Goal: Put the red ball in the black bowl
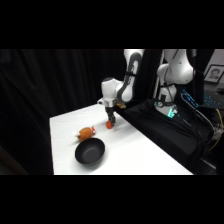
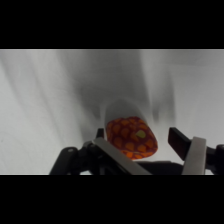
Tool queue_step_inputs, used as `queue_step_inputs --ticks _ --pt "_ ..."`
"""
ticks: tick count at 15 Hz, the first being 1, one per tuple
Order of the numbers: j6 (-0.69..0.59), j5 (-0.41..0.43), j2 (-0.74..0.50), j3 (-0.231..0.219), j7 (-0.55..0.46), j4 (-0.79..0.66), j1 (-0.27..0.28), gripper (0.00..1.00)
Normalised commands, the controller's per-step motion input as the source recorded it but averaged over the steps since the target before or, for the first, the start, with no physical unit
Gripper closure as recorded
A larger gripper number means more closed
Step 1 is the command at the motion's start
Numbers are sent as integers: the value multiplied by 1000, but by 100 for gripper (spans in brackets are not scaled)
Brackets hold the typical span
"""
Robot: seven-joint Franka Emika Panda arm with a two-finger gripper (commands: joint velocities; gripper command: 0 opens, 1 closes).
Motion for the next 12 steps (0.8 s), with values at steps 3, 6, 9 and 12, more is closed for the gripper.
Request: queue_step_inputs --ticks 3,6,9,12 --pt "128 121 80 90 -198 106 -119 26" --pt "100 107 112 76 -154 126 -95 39" --pt "72 86 114 65 -118 123 -73 64" --pt "40 71 100 63 -100 109 -67 89"
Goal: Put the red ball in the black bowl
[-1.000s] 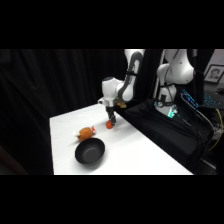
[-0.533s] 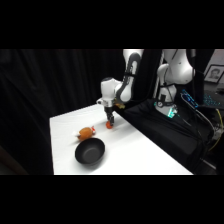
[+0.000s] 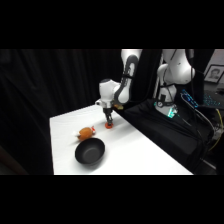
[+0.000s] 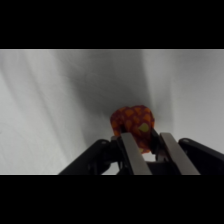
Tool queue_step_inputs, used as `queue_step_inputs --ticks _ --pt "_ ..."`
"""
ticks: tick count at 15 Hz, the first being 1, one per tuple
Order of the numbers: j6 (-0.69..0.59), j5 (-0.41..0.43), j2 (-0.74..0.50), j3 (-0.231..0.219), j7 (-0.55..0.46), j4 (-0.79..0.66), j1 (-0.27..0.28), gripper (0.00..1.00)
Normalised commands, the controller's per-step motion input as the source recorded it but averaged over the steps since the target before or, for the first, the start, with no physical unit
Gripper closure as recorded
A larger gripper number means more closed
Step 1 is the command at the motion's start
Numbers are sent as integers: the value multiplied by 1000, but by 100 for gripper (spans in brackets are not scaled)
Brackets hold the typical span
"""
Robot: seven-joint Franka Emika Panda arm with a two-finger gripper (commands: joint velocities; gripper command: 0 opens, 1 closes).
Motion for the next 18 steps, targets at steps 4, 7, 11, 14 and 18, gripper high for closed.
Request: queue_step_inputs --ticks 4,7,11,14,18 --pt "-104 61 -8 81 -125 70 -75 100" --pt "-290 3 -233 19 -112 -17 -14 98" --pt "-531 -34 -343 -53 -76 43 51 98" --pt "-537 -101 -319 -117 25 130 130 98" --pt "-470 -158 -229 -96 158 206 181 98"
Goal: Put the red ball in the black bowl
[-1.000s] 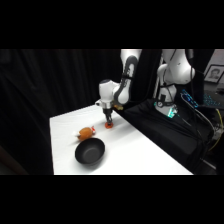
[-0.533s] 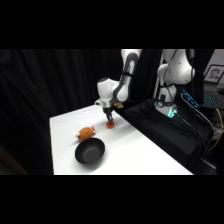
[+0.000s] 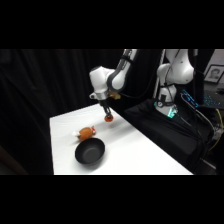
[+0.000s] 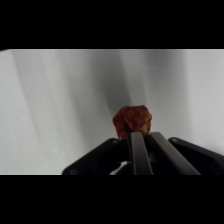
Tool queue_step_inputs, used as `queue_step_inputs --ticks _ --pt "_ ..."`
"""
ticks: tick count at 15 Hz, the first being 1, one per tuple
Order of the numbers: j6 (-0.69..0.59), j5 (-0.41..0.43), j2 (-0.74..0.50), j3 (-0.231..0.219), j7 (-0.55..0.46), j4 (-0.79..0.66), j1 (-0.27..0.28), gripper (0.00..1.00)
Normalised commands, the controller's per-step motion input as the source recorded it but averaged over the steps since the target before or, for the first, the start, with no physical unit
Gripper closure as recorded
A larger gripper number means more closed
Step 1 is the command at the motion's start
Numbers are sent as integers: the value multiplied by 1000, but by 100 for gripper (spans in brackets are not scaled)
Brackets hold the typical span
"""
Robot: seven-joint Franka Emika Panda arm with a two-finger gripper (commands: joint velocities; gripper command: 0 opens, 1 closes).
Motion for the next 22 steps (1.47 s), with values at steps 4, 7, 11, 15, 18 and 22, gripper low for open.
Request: queue_step_inputs --ticks 4,7,11,15,18,22 --pt "-376 -102 -60 -18 208 294 190 98" --pt "-248 -73 70 27 203 362 164 98" --pt "-133 -91 175 24 187 413 115 98" --pt "-86 -86 258 40 141 462 90 98" --pt "-74 -49 284 37 88 461 49 98" --pt "-13 15 264 49 19 383 12 98"
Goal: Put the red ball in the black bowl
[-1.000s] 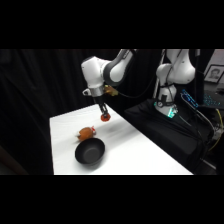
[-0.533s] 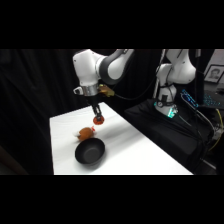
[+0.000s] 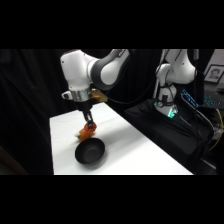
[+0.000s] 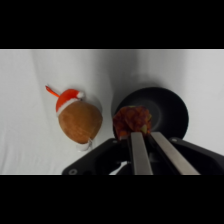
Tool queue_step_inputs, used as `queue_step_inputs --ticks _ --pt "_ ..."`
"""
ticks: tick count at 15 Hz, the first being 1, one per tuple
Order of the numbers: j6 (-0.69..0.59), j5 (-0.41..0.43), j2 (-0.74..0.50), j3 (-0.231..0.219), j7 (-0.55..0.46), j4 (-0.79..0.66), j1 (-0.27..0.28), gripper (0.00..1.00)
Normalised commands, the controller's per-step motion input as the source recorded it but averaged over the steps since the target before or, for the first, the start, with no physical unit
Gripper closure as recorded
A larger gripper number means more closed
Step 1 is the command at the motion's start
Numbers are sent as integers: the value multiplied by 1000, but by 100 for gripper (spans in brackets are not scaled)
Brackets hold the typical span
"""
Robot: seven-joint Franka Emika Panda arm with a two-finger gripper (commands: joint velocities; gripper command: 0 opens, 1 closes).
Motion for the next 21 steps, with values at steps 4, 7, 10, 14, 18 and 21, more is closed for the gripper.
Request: queue_step_inputs --ticks 4,7,10,14,18,21 --pt "34 54 238 50 24 296 15 98" --pt "72 81 261 52 24 282 16 98" --pt "55 88 270 43 26 302 15 98" --pt "6 100 269 39 15 338 3 96" --pt "-85 69 222 25 9 335 1 52" --pt "-192 -23 79 -31 92 239 61 28"
